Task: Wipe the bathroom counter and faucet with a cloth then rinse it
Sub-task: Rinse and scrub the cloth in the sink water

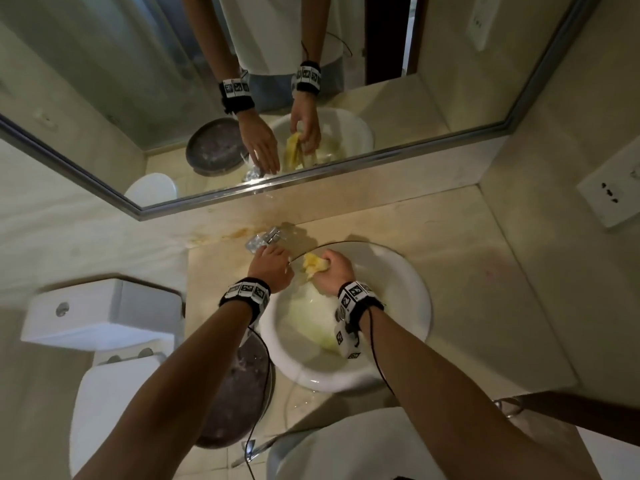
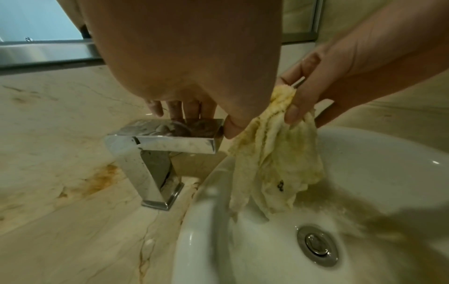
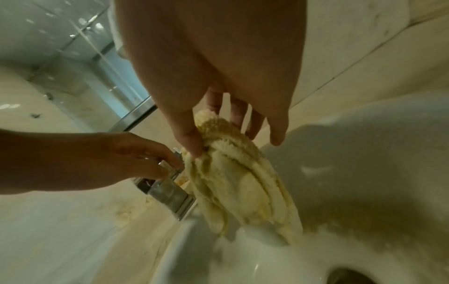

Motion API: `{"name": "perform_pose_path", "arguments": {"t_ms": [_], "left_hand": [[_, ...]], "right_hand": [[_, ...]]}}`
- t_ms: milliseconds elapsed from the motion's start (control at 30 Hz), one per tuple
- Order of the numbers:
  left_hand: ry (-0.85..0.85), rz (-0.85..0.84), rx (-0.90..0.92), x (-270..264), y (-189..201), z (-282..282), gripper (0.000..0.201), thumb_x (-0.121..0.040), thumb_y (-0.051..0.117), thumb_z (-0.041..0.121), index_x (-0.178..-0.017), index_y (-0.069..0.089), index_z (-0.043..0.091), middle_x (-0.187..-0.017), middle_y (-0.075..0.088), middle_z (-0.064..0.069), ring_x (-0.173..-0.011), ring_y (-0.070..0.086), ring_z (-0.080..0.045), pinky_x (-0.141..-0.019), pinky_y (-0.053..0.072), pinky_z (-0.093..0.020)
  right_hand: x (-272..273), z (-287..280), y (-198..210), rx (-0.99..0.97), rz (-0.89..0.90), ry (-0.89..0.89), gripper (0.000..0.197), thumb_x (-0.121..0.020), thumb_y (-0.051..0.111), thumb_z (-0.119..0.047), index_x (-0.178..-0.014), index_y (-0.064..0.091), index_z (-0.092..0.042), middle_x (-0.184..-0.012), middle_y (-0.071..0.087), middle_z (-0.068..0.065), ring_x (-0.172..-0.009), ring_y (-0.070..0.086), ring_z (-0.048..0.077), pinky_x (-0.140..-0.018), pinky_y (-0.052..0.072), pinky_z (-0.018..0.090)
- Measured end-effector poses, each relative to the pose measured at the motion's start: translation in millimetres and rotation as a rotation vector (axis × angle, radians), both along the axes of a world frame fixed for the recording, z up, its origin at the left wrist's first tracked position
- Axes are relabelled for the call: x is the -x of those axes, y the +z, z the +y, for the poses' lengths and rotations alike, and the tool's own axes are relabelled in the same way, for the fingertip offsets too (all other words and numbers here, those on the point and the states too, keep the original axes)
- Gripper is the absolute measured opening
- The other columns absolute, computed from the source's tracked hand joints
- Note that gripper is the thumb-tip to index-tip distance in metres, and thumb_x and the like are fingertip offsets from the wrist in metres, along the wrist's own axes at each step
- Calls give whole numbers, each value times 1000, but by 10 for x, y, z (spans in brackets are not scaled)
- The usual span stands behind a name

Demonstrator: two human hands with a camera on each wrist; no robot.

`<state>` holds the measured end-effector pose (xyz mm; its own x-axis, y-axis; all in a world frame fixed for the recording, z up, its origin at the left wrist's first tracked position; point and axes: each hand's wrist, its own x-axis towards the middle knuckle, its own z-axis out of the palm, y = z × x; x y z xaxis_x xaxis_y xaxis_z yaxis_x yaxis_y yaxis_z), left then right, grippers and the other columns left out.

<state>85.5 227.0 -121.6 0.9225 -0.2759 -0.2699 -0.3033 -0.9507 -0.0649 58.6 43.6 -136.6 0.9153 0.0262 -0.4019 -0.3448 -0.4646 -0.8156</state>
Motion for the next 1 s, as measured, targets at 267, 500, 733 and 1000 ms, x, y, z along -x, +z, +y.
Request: {"name": "perform_pose_path", "arguments": {"t_ms": [267,500,733,1000], "left_hand": [[-47,31,57,-131,-94,137,57,-93,51,37,-146,45,18,-151,45,-3,-143,33,-24,-120,14,-38],[-33,25,122,-212,-179,172,61,-88,56,39,-145,46,19,-148,50,-3,-140,37,-22,-123,9,-39],[-10,58,193,-405,-130,138,43,-90,56,48,-122,60,19,-125,65,-3,-123,52,-23,-115,22,-40],[77,89,200,-482,-112,43,37,-96,47,41,-126,59,23,-128,65,-4,-130,48,-24,-114,23,-45]], "right_hand": [[212,102,-310,-107,102,-189,14,-79,69,-13,-85,58,-6,-79,61,2,-70,53,17,-60,44,26],[265,59,-414,-221,172,-199,27,-77,76,-2,-78,55,-18,-82,59,0,-74,51,14,-64,44,18],[302,101,-400,-206,188,-169,33,-79,77,-4,-77,53,-26,-80,61,-6,-70,54,9,-59,42,17],[435,201,-354,-207,127,-170,23,-82,78,-14,-93,59,-6,-83,63,-3,-72,53,8,-57,42,14]]}}
